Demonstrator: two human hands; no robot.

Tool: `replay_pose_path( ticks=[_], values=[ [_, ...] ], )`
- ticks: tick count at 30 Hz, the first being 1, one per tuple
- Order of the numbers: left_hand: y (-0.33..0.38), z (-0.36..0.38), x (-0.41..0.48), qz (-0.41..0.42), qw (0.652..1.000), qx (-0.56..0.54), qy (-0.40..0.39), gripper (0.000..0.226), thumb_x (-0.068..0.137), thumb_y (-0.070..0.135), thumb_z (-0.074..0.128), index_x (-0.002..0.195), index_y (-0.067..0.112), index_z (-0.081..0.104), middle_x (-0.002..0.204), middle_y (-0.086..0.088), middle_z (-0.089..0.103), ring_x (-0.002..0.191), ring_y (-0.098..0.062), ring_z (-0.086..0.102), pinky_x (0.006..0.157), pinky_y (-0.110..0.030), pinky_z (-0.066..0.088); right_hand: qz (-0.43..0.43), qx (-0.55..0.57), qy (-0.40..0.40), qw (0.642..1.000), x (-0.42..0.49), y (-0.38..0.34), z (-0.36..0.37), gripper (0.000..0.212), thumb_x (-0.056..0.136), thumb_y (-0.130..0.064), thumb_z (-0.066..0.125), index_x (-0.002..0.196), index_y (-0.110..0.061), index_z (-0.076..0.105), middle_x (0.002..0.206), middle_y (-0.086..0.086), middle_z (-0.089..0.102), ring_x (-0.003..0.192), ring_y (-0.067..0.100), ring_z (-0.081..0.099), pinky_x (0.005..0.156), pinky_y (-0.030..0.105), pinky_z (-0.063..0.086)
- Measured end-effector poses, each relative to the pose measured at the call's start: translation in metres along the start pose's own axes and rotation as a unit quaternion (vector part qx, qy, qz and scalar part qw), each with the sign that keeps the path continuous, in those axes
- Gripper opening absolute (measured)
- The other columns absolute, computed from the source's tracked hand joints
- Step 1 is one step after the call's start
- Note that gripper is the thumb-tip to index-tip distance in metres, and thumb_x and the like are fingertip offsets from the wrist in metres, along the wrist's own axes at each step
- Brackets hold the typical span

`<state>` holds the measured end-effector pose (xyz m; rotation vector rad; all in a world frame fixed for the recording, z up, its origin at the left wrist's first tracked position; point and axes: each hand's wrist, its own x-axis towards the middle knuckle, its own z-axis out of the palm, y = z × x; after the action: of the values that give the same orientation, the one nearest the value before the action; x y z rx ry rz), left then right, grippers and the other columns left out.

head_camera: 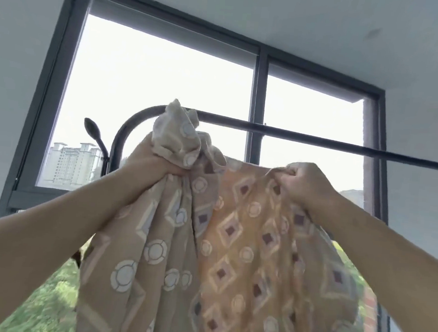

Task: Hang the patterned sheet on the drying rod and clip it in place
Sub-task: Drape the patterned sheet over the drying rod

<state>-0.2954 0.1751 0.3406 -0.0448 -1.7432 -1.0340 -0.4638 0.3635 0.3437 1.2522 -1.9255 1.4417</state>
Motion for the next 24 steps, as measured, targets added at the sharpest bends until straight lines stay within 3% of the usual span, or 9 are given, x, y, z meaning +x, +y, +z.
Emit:
replay_pose_path(
  ticks=[3,6,8,10,12,16,20,22,24],
  values=[
    [0.003,0.004,0.004,-0.005,0.999,-0.042,0.014,0.059,0.057,0.004,0.084,0.111,0.008,0.061,0.09,0.002,0.072,0.083,-0.014,0.07,0.063,-0.02,0.054,0.047,0.22,0.06,0.972,0.004,-0.011,0.0,0.025,0.093,-0.014,0.054,0.069,-0.015,0.061,0.071,0.004,0.06,0.068,0.02,0.057,0.061,0.03,0.049],
    [0.016,0.022,0.004,0.025,0.999,-0.03,-0.032,0.036,0.067,-0.007,0.074,0.099,0.009,0.064,0.073,0.007,0.072,0.067,-0.005,0.069,0.054,-0.014,0.05,0.0,0.269,-0.027,0.963,-0.016,-0.027,0.021,0.019,0.095,-0.018,0.051,0.08,-0.02,0.063,0.08,-0.003,0.064,0.072,0.011,0.061,0.058,0.018,0.05],
    [0.024,0.033,0.005,0.034,0.995,-0.056,-0.074,0.028,0.069,-0.008,0.07,0.093,0.004,0.064,0.074,0.0,0.071,0.068,-0.01,0.069,0.057,-0.017,0.052,-0.035,0.308,-0.102,0.945,-0.03,-0.029,0.036,0.012,0.092,-0.016,0.055,0.099,-0.023,0.062,0.091,-0.011,0.066,0.076,-0.004,0.064,0.06,0.007,0.047],
    [0.03,0.039,0.007,0.011,0.988,-0.096,-0.119,0.017,0.075,-0.008,0.065,0.088,0.004,0.065,0.072,-0.003,0.07,0.065,-0.013,0.069,0.056,-0.02,0.053,-0.069,0.318,-0.159,0.932,-0.037,-0.022,0.051,0.047,0.082,-0.006,0.066,0.12,-0.028,0.049,0.104,-0.023,0.06,0.083,-0.02,0.058,0.064,0.001,0.045],
    [0.034,0.044,0.009,-0.033,0.981,-0.114,-0.155,0.014,0.079,-0.005,0.062,0.08,0.008,0.065,0.065,-0.002,0.068,0.059,-0.012,0.067,0.053,-0.02,0.053,-0.081,0.286,-0.183,0.937,-0.04,-0.012,0.066,0.075,0.072,0.001,0.075,0.124,-0.039,0.037,0.099,-0.031,0.059,0.084,-0.019,0.058,0.066,0.004,0.047],
    [0.035,0.052,0.01,-0.085,0.962,-0.112,-0.233,0.011,0.069,0.007,0.069,0.079,0.011,0.066,0.072,-0.002,0.069,0.066,-0.013,0.067,0.061,-0.022,0.056,-0.057,0.264,-0.143,0.952,-0.035,-0.003,0.072,0.076,0.067,0.003,0.077,0.122,-0.034,0.04,0.098,-0.013,0.066,0.084,0.001,0.066,0.069,0.017,0.054],
    [0.042,0.039,0.016,-0.068,0.952,0.028,-0.296,0.025,0.074,0.022,0.066,0.099,0.021,0.064,0.094,0.004,0.073,0.092,-0.009,0.068,0.078,-0.023,0.055,-0.101,0.212,-0.031,0.971,-0.025,-0.004,0.054,0.061,0.069,0.007,0.073,0.115,-0.023,0.049,0.092,-0.009,0.065,0.079,0.002,0.065,0.069,0.018,0.053],
    [0.052,0.028,0.02,-0.121,0.916,0.203,-0.323,0.042,0.067,0.043,0.065,0.107,0.031,0.06,0.104,0.007,0.071,0.097,-0.013,0.067,0.081,-0.033,0.054,-0.132,0.225,0.016,0.965,-0.019,-0.01,0.043,0.058,0.071,0.007,0.073,0.113,-0.024,0.048,0.089,-0.013,0.062,0.072,-0.009,0.062,0.062,0.008,0.047],
    [0.061,0.021,0.024,-0.169,0.861,0.324,-0.354,0.042,0.065,0.041,0.069,0.102,0.022,0.065,0.096,0.004,0.072,0.084,-0.013,0.067,0.076,-0.028,0.052,-0.156,0.222,0.046,0.962,-0.012,-0.016,0.033,0.058,0.072,0.005,0.073,0.11,-0.03,0.046,0.089,-0.017,0.059,0.07,-0.016,0.058,0.06,0.002,0.043]
  ],
)
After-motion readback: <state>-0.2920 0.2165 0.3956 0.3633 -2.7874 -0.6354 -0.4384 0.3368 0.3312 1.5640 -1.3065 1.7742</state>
